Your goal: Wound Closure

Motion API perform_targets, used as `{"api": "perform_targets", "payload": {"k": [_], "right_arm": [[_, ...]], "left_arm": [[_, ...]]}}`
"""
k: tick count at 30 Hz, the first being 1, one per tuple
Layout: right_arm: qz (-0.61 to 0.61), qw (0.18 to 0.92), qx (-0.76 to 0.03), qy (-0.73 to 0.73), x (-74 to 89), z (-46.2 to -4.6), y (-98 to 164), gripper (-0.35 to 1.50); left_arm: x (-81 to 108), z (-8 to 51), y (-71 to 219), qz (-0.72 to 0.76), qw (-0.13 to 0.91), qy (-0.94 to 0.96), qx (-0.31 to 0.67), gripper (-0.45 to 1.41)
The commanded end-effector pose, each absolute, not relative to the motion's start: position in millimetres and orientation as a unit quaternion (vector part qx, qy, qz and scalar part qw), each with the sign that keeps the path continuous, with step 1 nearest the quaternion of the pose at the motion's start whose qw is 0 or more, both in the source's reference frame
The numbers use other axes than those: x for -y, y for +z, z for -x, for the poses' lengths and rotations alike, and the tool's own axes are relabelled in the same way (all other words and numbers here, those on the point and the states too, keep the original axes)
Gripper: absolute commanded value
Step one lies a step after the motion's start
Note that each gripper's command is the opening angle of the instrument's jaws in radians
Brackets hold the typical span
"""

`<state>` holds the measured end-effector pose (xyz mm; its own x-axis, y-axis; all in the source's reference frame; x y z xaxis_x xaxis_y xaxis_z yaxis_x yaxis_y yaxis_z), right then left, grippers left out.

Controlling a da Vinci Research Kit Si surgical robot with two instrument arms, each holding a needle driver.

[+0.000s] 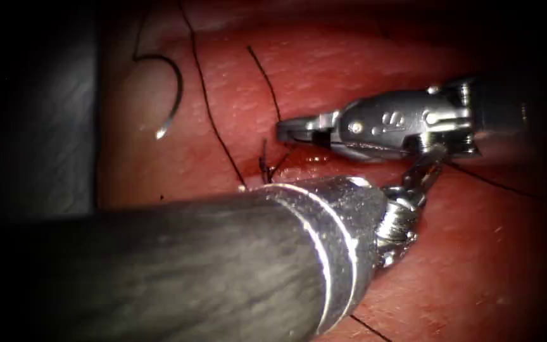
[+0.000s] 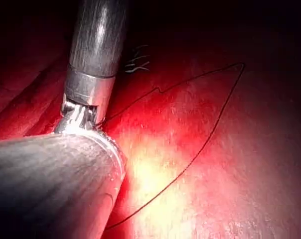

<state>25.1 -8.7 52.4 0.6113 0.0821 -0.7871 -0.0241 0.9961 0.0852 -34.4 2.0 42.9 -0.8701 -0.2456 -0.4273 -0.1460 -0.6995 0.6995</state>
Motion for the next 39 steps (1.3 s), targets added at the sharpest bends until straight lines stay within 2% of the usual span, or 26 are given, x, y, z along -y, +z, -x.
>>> {"api": "perform_targets", "payload": {"k": [1, 35, 36, 37, 38, 39], "right_arm": [[-0.034, 0.897, -0.441, 0.03, 9.4, -25.6, 52.9, -0.35], [-0.024, 0.898, -0.435, 0.062, 8.1, -23.3, 53.6, -0.35], [-0.025, 0.897, -0.436, 0.062, 8.3, -23.4, 53.6, -0.35], [-0.025, 0.897, -0.436, 0.062, 8.3, -23.4, 53.5, -0.35], [-0.025, 0.897, -0.436, 0.062, 8.3, -23.4, 53.5, -0.35], [-0.025, 0.897, -0.436, 0.062, 8.4, -23.4, 53.4, -0.35]], "left_arm": [[-2.0, 34.7, 43.4, -0.254, 0.028, -0.885, 0.388, -0.45], [0.9, 31.5, 41.2, -0.28, 0.052, -0.877, 0.388, -0.43], [0.8, 31.6, 41.2, -0.28, 0.052, -0.877, 0.387, 0.49], [0.7, 31.6, 41.1, -0.279, 0.051, -0.877, 0.387, 0.61], [0.7, 31.6, 41.1, -0.279, 0.051, -0.877, 0.387, 0.56], [0.7, 31.6, 41.1, -0.279, 0.052, -0.878, 0.386, 0.36]]}}
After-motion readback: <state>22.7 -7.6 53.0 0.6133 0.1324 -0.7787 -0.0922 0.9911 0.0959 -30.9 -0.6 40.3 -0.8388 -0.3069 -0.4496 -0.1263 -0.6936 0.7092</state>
